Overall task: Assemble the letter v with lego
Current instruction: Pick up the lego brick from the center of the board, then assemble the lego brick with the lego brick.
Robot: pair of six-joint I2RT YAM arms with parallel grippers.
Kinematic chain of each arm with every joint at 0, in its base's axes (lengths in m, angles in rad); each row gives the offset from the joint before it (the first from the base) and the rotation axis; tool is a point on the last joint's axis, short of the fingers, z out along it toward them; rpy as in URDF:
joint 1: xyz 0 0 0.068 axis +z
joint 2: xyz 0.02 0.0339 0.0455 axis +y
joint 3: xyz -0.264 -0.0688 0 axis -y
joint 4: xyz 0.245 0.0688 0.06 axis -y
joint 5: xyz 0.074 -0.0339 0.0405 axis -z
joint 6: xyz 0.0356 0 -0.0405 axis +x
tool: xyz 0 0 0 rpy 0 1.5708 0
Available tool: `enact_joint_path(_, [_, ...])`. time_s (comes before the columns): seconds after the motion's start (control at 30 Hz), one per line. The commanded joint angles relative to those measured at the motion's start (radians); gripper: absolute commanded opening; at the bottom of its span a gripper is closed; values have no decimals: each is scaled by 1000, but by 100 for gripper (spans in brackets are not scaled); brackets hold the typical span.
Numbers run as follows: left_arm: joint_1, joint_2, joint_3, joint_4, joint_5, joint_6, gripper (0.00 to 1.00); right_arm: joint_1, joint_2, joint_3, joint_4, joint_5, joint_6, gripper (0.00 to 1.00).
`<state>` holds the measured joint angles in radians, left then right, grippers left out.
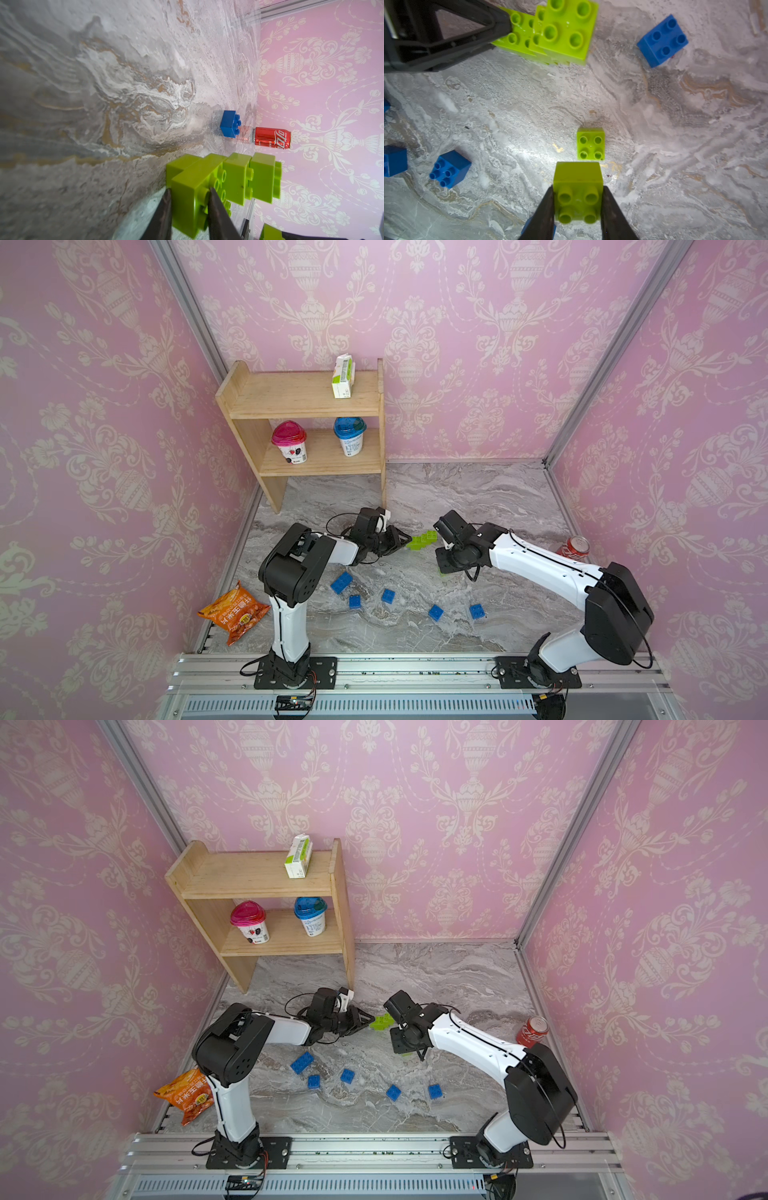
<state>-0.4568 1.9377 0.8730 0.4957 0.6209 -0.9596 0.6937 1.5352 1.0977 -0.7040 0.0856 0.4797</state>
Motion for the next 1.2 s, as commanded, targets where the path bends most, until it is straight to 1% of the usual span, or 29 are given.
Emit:
enact_joint_path(0.0, [-16,24,1,-38,-30,4,11,6,57,19,-8,26,12,14])
enact_joint_path(0.2, [-17,18,-2,-38,-32,4,11,6,118,34,8,31,-12,11])
enact_joint_path(0.63, [-17,21,1,-34,-31,4,11,7,163,4,59,22,-16,8])
enact_joint_path(0.93, [-17,20,-2,-36,-32,4,11,11,183,4,24,39,-16,4])
enact_joint_path(1.17, [-17,18,-2,-35,-33,4,11,14,201,8,2,52,-39,4])
